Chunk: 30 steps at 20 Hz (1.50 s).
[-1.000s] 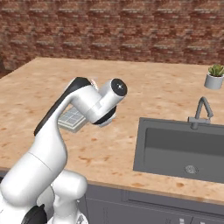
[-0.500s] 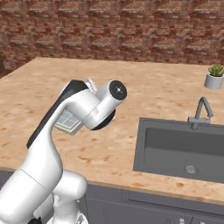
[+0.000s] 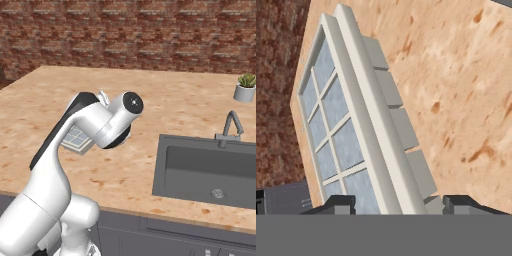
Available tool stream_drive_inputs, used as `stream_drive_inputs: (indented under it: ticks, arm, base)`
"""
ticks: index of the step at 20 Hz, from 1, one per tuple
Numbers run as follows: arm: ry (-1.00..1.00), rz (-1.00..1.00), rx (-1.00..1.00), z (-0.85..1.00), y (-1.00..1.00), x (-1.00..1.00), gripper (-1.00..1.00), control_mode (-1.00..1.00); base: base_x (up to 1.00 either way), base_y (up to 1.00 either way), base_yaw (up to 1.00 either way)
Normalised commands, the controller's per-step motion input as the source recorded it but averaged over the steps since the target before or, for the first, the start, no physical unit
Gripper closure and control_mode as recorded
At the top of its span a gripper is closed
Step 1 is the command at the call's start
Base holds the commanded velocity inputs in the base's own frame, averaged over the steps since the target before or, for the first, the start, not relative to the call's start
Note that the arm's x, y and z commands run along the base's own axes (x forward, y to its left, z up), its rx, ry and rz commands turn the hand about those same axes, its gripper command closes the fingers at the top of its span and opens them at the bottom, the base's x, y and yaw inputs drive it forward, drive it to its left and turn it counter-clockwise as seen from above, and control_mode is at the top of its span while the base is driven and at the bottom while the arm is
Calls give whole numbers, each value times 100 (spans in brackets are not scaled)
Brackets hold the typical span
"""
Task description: The ice cube tray has been filled with water. Take the tray and place it in the freezer to make ice. Close the freezer door after placing the tray.
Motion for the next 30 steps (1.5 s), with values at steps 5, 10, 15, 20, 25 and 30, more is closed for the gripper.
stream_drive_inputs:
  ticks: [5, 10, 15, 20, 25, 30]
  arm:
    - [0, 0, 0, 0, 0, 0, 100, 100]
    - [0, 0, 0, 0, 0, 0, 100, 100]
    - [0, 0, 0, 0, 0, 0, 100, 100]
    - [0, 0, 0, 0, 0, 0, 100, 100]
    - [0, 0, 0, 0, 0, 0, 100, 100]
    - [0, 0, 0, 0, 0, 0, 100, 100]
  base:
    - [-34, 2, 0]
    - [-48, 16, 3]
    - [-48, 25, 9]
    - [-33, 29, 19]
    - [-14, 30, 26]
    - [-1, 35, 31]
